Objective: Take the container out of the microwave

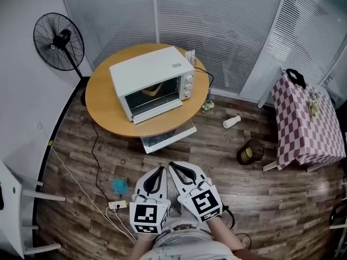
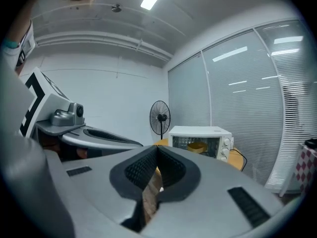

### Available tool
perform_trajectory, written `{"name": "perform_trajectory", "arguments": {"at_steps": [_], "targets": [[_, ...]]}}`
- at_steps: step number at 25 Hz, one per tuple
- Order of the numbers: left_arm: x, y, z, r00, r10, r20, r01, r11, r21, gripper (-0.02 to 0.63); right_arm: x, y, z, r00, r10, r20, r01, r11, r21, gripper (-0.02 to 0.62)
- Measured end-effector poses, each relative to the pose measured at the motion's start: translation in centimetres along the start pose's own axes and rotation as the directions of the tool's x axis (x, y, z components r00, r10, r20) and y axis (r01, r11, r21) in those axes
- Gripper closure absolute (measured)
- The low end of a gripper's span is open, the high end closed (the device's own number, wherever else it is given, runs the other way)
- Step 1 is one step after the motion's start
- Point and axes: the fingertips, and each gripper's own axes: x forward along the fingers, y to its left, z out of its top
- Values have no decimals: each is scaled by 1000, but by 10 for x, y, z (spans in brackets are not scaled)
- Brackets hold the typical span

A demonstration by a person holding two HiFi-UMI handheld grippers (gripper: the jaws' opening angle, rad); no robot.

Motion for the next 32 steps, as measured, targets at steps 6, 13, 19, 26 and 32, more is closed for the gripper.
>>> {"name": "perform_trajectory", "arguments": {"at_steps": [6, 13, 19, 26, 32], "targets": [[36, 17, 19, 1000, 23, 17, -23, 1000, 1, 592, 31, -30, 13, 1000, 29, 10, -29, 1000, 11, 601], [75, 38, 36, 998, 54, 18, -54, 999, -4, 591, 68, -60, 24, 998, 64, 25, -64, 998, 4, 601], [98, 51, 40, 996, 87, 1, -87, 996, -36, 591, 87, -77, 26, 996, 93, -1, -93, 996, 15, 601], [125, 53, 45, 991, 130, -14, -130, 991, -35, 592, 99, -109, 30, 994, 108, 5, -108, 994, 20, 601], [149, 49, 54, 986, 165, -10, -166, 986, -12, 592, 107, -127, 27, 985, 170, 14, -170, 985, 4, 601]]}}
